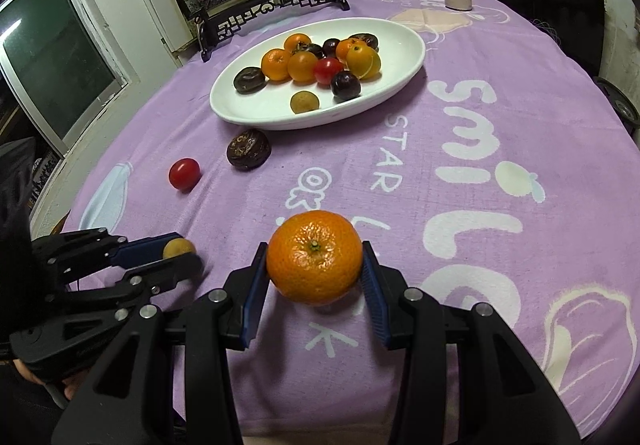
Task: Organize fruits
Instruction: 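Carry the orange and yellow fruit over the plate and release both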
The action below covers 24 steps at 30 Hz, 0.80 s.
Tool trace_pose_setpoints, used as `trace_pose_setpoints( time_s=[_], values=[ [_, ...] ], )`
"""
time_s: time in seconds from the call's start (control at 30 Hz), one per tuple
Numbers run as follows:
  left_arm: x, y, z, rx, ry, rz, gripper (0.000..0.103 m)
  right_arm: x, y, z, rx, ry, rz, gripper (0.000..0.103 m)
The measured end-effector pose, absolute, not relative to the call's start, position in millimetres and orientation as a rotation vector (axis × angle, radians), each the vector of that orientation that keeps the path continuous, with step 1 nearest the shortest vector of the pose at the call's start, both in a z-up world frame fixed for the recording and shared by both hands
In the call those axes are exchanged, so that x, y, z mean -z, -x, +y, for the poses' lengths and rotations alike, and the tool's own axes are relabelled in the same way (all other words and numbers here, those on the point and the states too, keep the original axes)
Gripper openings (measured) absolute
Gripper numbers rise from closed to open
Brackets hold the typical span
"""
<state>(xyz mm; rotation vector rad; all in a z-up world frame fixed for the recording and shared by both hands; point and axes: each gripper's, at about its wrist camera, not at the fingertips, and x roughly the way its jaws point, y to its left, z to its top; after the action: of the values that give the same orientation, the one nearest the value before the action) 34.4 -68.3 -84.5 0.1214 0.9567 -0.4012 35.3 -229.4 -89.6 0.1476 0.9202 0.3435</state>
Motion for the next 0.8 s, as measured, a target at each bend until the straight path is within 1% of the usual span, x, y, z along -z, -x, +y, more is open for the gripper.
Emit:
trace_pose_setpoints(
  time_s=[0.13, 0.27, 0.37, 0.53, 0.67, 0.8],
  values=[
    [74.1, -36.8, -63.9, 0.416, -0.094, 0.939, 0.024, 89.7, -37.4, -225.3, -0.351, -0.137, 0.928, 0.045],
    [58.8, -57.0, -52.4, 0.394, -0.071, 0.913, 0.024, 80.4, -46.7, -224.9, -0.358, -0.134, 0.915, 0.045],
    [39.9, -88.0, -42.5, 0.355, -0.063, 0.868, 0.024, 68.6, -58.6, -224.9, -0.348, -0.124, 0.886, 0.045],
    [17.9, -151.8, -42.4, 0.320, -0.045, 0.852, 0.024, 48.3, -98.5, -215.9, -0.360, -0.104, 0.860, 0.045],
    [8.4, -197.6, -56.4, 0.306, -0.046, 0.859, 0.024, 35.5, -139.1, -200.7, -0.351, -0.066, 0.847, 0.045],
    [10.4, -238.2, -58.9, 0.282, -0.010, 0.881, 0.024, 36.9, -184.9, -193.2, -0.304, -0.025, 0.854, 0.045]
  ],
)
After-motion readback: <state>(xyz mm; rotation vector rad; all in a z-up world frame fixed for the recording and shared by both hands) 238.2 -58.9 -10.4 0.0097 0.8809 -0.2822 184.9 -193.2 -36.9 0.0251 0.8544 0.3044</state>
